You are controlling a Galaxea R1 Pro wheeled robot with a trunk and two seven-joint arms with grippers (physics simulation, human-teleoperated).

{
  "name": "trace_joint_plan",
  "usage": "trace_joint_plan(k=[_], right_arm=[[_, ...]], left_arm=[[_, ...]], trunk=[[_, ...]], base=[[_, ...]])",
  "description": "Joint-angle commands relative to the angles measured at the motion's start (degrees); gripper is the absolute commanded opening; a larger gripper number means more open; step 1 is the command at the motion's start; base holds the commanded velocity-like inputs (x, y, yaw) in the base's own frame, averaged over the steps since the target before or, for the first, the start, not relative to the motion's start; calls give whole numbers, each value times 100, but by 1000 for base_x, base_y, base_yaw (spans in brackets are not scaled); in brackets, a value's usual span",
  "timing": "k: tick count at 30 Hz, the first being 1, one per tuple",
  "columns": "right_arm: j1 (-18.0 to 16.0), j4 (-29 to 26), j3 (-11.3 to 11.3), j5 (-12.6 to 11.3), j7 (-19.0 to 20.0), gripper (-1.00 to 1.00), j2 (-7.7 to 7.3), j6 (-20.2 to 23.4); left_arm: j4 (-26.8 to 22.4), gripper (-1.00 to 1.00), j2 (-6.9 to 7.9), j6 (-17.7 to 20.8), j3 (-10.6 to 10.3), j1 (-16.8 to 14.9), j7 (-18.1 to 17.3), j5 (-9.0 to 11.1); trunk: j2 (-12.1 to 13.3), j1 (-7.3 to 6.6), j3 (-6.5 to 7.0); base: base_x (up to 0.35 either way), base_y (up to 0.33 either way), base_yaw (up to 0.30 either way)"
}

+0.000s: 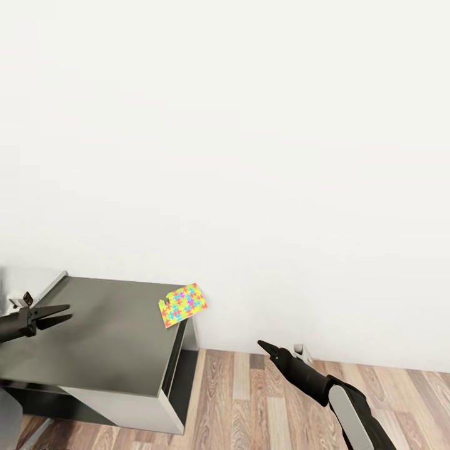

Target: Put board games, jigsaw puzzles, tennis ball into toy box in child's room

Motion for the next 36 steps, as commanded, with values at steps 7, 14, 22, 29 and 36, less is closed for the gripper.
trace_joint_plan(k=[7,14,22,29,36], right_arm=[[-3,-3,-11,-22,8,100,1,43],[-3,1,-14,-22,9,100,1,43],[-3,13,-27,-29,3,100,1,46],[-3,14,-29,-28,1,100,1,43],[-28,14,-28,-23,-8,100,1,46]], left_arm=[[3,100,3,59,-44,-9,-24,28],[3,100,3,55,-44,-9,-24,28],[3,100,3,56,-44,-9,-24,28],[3,100,3,56,-44,-9,-24,28],[3,100,3,56,-44,-9,-24,28]], trunk=[[-11,4,48],[-11,4,86],[-11,4,97],[-11,4,109],[-11,4,109]], base=[[0,0,168],[0,0,163],[0,0,-41],[0,0,-120],[0,0,-5]])
